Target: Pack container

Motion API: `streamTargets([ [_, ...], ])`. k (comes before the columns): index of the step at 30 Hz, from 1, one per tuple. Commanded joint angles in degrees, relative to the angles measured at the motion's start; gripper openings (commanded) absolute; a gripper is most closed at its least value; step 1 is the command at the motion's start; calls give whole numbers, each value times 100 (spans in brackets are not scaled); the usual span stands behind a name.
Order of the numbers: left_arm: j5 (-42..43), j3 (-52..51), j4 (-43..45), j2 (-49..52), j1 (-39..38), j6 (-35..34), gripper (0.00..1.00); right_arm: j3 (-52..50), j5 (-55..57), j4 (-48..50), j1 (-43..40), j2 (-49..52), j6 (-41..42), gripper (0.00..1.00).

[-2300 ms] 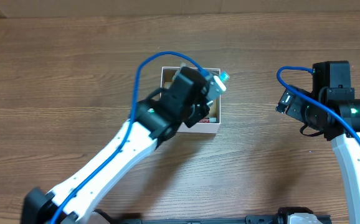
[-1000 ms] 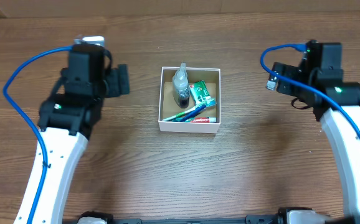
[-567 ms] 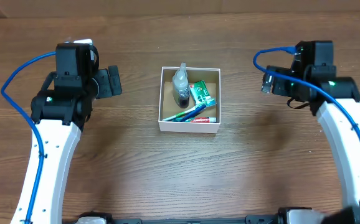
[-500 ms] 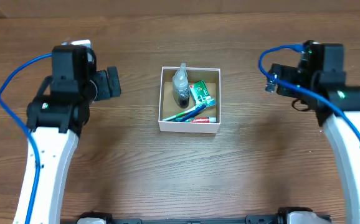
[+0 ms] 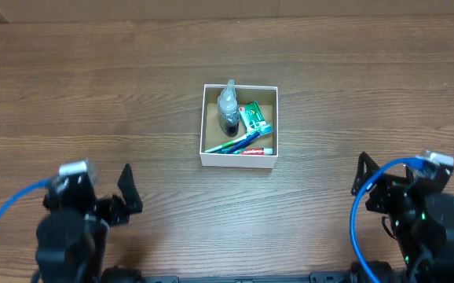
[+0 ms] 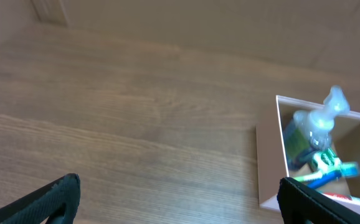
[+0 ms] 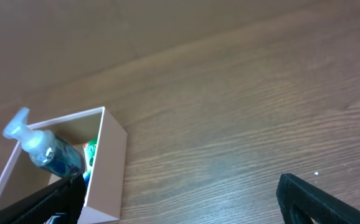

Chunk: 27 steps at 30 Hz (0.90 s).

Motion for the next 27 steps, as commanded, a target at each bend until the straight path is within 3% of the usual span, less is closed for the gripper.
streamTargets([
  [1, -157, -566, 105, -846, 31, -205, 100, -72, -111, 63, -11, -153, 122, 100],
  [16, -157, -658, -1692, -929, 31, -205, 100, -72, -111, 57, -11, -144, 122, 100],
  [27, -157, -658, -1696, -929, 31, -205, 100, -83, -157, -1139, -4, -730, 118, 100],
])
